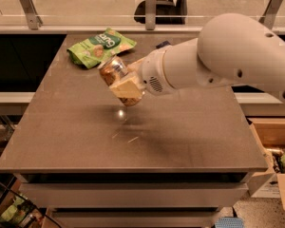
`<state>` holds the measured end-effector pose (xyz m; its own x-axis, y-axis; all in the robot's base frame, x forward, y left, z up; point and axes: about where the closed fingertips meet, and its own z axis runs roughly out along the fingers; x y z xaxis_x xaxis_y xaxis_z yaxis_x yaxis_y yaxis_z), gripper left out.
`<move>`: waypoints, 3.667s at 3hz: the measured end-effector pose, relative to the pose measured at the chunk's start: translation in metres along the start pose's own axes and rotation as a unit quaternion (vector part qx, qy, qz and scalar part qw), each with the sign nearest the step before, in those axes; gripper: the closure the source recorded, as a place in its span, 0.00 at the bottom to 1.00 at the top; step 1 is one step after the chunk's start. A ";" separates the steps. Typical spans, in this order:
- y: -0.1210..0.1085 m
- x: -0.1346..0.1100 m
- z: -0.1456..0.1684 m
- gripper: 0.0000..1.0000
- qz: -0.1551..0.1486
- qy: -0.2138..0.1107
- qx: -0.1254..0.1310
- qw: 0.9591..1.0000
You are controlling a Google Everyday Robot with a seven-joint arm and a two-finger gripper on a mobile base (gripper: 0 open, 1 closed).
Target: Place orange can upright
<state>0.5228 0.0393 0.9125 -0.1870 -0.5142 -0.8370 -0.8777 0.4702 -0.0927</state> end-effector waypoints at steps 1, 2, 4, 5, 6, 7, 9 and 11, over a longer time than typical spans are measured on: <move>0.009 0.005 0.001 1.00 0.016 -0.027 -0.009 0.999; 0.009 0.012 0.013 1.00 0.035 -0.056 -0.025 0.997; -0.006 0.025 0.037 1.00 0.067 -0.089 -0.050 0.993; -0.012 0.029 0.045 1.00 0.078 -0.102 -0.058 0.990; -0.012 0.029 0.045 1.00 0.078 -0.102 -0.058 0.990; -0.012 0.029 0.045 1.00 0.078 -0.102 -0.058 0.990; -0.012 0.034 0.038 1.00 0.094 -0.072 -0.034 0.992; -0.013 0.038 0.020 1.00 0.106 -0.022 -0.001 0.994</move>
Offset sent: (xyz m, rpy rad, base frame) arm 0.0046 0.0062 -0.0372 0.2371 0.0547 0.0227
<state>0.5364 0.0283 0.8713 -0.3475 -0.3718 -0.8608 -0.8220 0.5626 0.0888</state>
